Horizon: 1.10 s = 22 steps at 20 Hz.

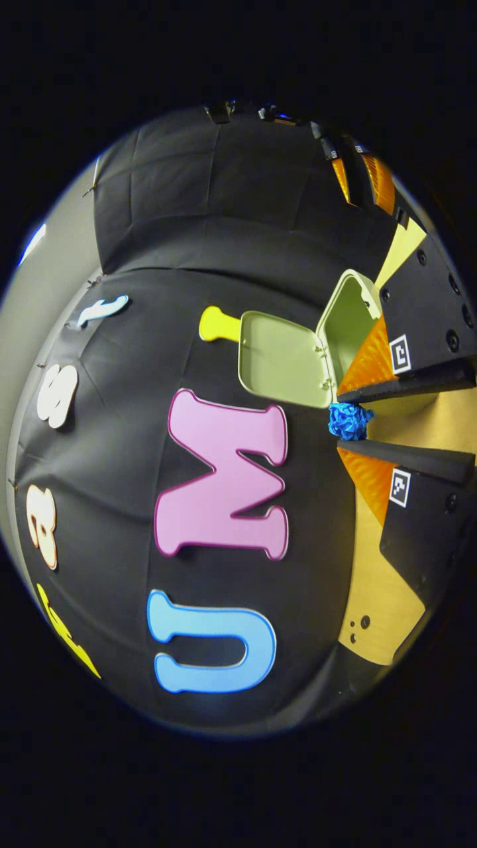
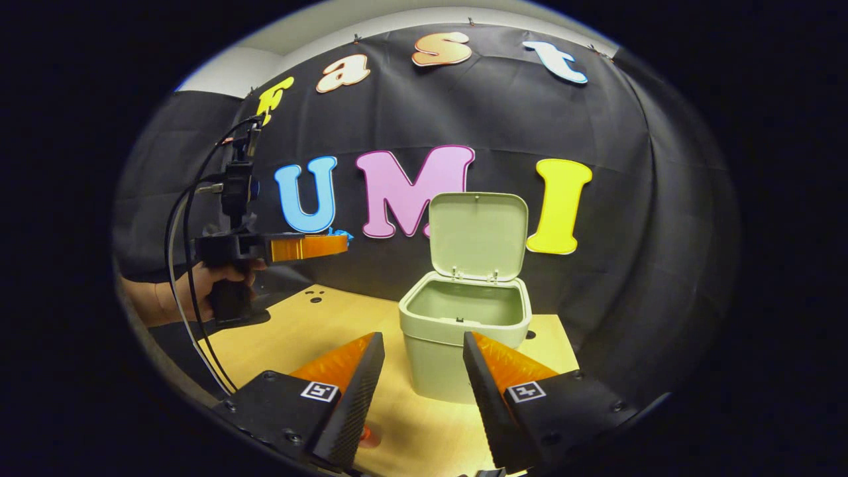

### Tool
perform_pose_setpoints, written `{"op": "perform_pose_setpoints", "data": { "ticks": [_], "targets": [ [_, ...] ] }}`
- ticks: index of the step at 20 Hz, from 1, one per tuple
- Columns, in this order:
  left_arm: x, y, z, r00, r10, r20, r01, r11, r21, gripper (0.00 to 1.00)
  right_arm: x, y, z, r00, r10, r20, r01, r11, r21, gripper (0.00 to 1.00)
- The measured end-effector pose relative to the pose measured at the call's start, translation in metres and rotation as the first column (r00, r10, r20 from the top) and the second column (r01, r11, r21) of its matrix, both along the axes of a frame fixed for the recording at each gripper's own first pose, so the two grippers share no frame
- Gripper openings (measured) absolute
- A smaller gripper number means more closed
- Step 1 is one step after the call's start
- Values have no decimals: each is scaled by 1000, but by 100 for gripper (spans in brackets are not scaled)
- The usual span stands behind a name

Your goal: Press the lid of the desktop garbage bin to open it, pick up the crumpled paper on the desktop and throw it into the bin, then pick up the pop can on the desktop and drop it into the bin, and finally close the garbage bin lid.

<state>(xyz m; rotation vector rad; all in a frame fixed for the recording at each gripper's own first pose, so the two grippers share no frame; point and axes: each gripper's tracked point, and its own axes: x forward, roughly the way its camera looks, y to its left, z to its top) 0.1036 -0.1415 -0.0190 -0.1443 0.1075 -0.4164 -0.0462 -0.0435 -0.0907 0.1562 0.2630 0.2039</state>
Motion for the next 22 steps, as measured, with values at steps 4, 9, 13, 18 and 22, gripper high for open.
{"op": "perform_pose_setpoints", "data": {
  "ticks": [4,9,13,18,22],
  "targets": [
    [15,-34,-1,997,-74,5,74,997,34,37,-8,-12,0,999,-43,-5,43,999,-10,77],
    [29,-66,-14,990,-140,-19,141,989,52,38,-17,-24,-3,996,-82,-18,81,996,-19,77],
    [41,-86,-30,982,-179,-61,184,980,76,37,-24,-32,-5,993,-116,-30,115,993,-13,77],
    [51,-105,-54,973,-197,-117,211,970,120,36,-33,-39,-11,989,-141,-42,141,990,1,77],
    [56,-116,-72,965,-205,-161,230,962,149,37,-37,-45,-15,986,-157,-50,158,987,12,77]
  ]
}}
